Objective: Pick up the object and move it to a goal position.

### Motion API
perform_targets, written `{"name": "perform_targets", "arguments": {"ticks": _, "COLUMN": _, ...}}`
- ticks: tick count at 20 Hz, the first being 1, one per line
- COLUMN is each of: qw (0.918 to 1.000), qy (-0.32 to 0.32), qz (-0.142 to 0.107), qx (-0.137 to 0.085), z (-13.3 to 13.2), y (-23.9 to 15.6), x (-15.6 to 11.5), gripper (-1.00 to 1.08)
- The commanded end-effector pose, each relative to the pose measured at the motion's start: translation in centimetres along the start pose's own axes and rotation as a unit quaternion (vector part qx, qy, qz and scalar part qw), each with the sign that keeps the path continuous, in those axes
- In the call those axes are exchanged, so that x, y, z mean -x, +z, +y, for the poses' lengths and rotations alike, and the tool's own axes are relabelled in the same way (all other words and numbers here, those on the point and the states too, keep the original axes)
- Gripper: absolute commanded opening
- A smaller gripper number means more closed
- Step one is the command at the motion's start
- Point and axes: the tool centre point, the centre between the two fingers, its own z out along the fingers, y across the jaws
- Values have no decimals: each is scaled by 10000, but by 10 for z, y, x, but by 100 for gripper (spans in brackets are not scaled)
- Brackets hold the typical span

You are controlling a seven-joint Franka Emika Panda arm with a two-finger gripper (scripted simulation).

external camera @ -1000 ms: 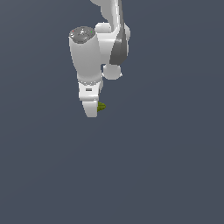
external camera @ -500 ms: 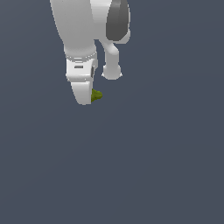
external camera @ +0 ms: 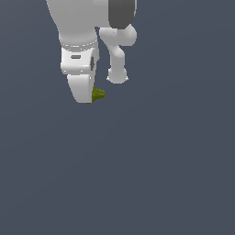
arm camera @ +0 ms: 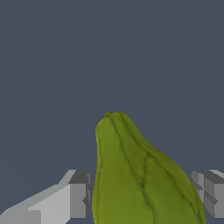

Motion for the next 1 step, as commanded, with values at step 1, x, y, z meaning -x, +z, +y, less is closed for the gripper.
{"name": "perform_targets", "arguments": {"ticks": 1, "qw": 10000, "qy": 0, "qz": -2, "qx": 6, "z": 1, "y": -3, "x": 0, "gripper": -100}}
